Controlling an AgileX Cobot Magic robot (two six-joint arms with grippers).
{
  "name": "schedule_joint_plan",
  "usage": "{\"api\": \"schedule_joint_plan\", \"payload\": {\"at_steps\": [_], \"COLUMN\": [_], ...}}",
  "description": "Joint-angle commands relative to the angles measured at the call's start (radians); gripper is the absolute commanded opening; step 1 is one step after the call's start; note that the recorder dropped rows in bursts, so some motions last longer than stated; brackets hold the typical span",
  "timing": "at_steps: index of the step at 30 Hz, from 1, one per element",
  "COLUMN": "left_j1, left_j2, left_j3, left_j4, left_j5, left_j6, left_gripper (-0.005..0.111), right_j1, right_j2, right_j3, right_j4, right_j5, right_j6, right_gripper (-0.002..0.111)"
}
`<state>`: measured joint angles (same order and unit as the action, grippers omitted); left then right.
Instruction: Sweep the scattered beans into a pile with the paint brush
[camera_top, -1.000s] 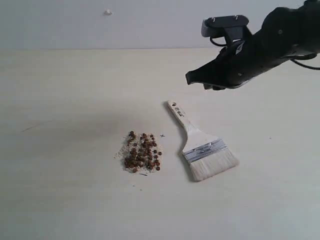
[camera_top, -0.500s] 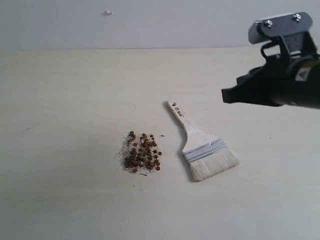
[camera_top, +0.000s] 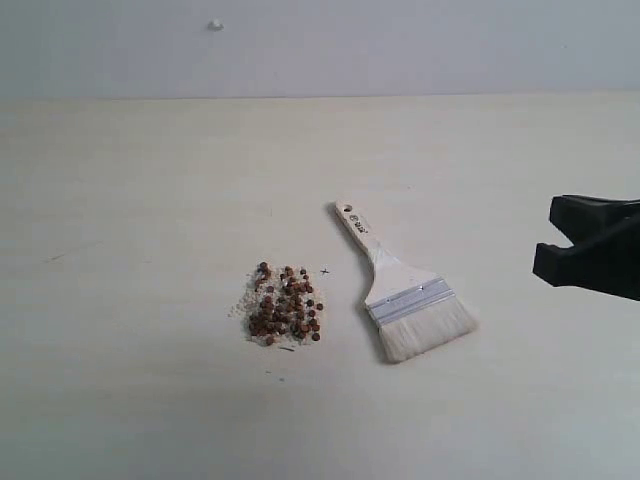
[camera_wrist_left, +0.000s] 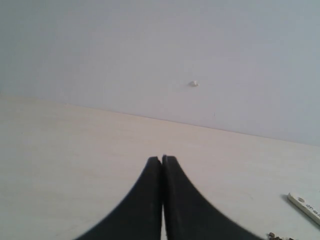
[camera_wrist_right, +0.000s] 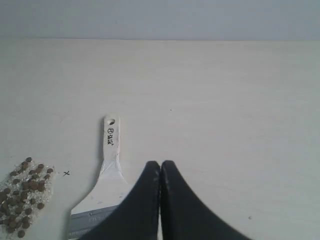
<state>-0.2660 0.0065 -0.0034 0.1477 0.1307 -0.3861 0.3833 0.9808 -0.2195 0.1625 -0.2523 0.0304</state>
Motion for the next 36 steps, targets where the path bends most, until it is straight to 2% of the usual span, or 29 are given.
{"api": "schedule_joint_plan", "payload": {"at_steps": [1,8,14,18,22,30,33,36], "left_j1": [-0.006,-0.006,-0.006,-0.006,-0.006,-0.006,-0.006,-0.006], "left_j2": [-0.007,-0.007,-0.007,-0.007,-0.007,-0.007,-0.007,-0.007], "left_j3": [0.003,0.003,0.003,0.003,0.003,0.003,0.003,0.003], "left_j4": [0.004,0.004,0.004,0.004,0.004,0.004,0.004,0.004], "left_j5": [-0.005,-0.005,-0.005,-0.005,-0.005,-0.005,-0.005,-0.005], "left_j6": [-0.007,-0.007,-0.007,-0.007,-0.007,-0.007,-0.007,-0.007], "left_gripper": [0.0,0.0,0.0,0.0,0.0,0.0,0.0,0.0], "right_j1": [0.001,0.001,0.001,-0.006,-0.119,-0.406,-0.45,-0.454], "right_j2": [-0.027,-0.027,-0.027,-0.124,-0.36,-0.814,-0.898,-0.923], "right_j3": [0.005,0.005,0.005,0.005,0.005,0.005,0.005,0.005], "right_j4": [-0.004,0.0,-0.001,0.003,-0.004,-0.008,-0.02,-0.019], "right_j5": [0.015,0.018,0.022,0.091,0.312,0.594,0.683,0.688], "right_j6": [0.006,0.006,-0.084,-0.064,-0.082,-0.082,-0.1,-0.116], "right_gripper": [0.0,0.0,0.0,0.0,0.0,0.0,0.0,0.0]}}
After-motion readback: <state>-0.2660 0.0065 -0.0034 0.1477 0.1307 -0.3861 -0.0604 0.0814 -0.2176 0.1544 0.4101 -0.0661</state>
